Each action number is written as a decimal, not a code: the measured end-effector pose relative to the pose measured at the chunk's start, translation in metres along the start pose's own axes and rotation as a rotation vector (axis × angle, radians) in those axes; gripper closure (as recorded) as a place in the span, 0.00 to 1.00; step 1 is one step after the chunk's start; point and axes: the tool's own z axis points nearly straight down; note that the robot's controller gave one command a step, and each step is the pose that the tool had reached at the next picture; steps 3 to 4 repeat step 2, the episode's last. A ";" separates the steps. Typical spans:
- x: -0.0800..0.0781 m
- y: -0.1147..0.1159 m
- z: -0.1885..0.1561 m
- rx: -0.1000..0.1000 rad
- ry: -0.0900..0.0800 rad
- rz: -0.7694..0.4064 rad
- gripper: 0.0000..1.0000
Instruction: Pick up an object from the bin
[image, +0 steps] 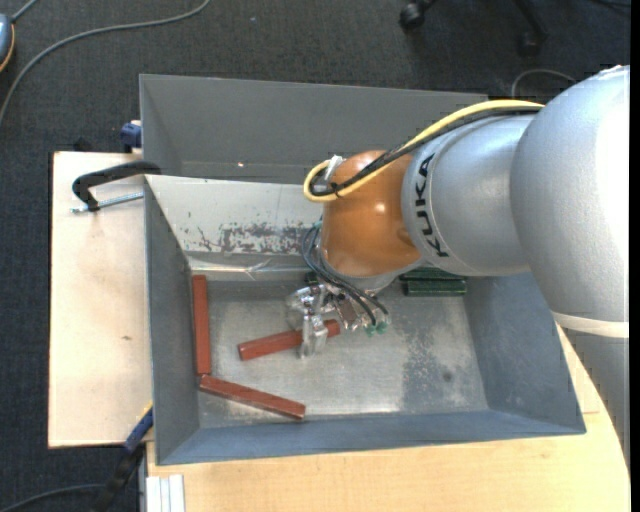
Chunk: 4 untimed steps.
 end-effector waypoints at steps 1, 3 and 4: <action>-0.013 0.044 -0.128 0.000 -0.005 0.116 1.00; -0.009 0.070 -0.224 0.001 -0.014 -0.056 1.00; -0.009 0.070 -0.224 0.001 -0.014 -0.056 1.00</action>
Offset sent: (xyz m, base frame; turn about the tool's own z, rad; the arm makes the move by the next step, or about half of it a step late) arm -0.0027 0.0443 0.1266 0.1176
